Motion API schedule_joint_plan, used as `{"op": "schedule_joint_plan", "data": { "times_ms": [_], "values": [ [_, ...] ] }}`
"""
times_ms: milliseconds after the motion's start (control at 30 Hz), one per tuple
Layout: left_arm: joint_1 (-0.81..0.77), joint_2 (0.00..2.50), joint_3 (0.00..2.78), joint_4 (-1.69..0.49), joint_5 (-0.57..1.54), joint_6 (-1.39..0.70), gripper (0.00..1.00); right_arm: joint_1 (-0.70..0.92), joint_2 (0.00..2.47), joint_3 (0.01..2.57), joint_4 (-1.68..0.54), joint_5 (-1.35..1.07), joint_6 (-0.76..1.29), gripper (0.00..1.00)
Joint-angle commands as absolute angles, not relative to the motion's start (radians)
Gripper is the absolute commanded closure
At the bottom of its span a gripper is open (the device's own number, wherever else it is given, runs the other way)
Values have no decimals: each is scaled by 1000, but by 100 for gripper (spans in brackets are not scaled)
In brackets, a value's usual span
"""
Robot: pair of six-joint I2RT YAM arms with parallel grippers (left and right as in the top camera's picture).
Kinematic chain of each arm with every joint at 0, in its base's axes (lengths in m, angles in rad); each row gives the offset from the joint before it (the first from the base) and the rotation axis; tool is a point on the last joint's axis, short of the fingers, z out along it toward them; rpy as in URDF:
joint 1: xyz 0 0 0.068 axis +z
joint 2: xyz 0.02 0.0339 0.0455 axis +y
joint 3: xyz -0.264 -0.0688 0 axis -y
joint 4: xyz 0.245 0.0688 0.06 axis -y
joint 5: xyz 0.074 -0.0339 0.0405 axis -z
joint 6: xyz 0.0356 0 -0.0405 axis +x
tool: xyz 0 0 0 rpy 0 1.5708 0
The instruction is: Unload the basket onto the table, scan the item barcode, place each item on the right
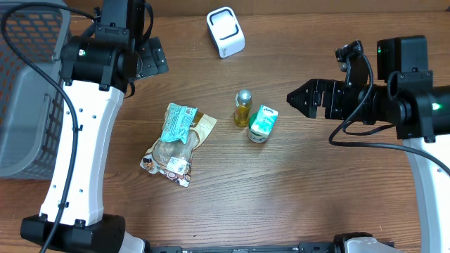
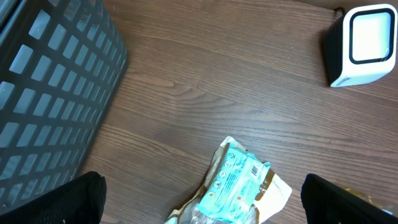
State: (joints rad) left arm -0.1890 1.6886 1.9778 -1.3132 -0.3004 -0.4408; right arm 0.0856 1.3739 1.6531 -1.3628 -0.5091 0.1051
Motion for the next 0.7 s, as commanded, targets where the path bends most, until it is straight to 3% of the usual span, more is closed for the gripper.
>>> {"op": "schedule_joint_plan", "data": {
  "times_ms": [0,367,667],
  "values": [
    [-190,1666,1998,-1312,-315,-426,0,84,1370,1683,-1359,-518,104,0],
    [-190,1666,1998,-1312,-315,-426,0,84,1381,1710,-1291,-519,109,4],
    [-190,1666,1998,-1312,-315,-426,1,120,1645,2142,-1576,-406,107,4]
  ]
}}
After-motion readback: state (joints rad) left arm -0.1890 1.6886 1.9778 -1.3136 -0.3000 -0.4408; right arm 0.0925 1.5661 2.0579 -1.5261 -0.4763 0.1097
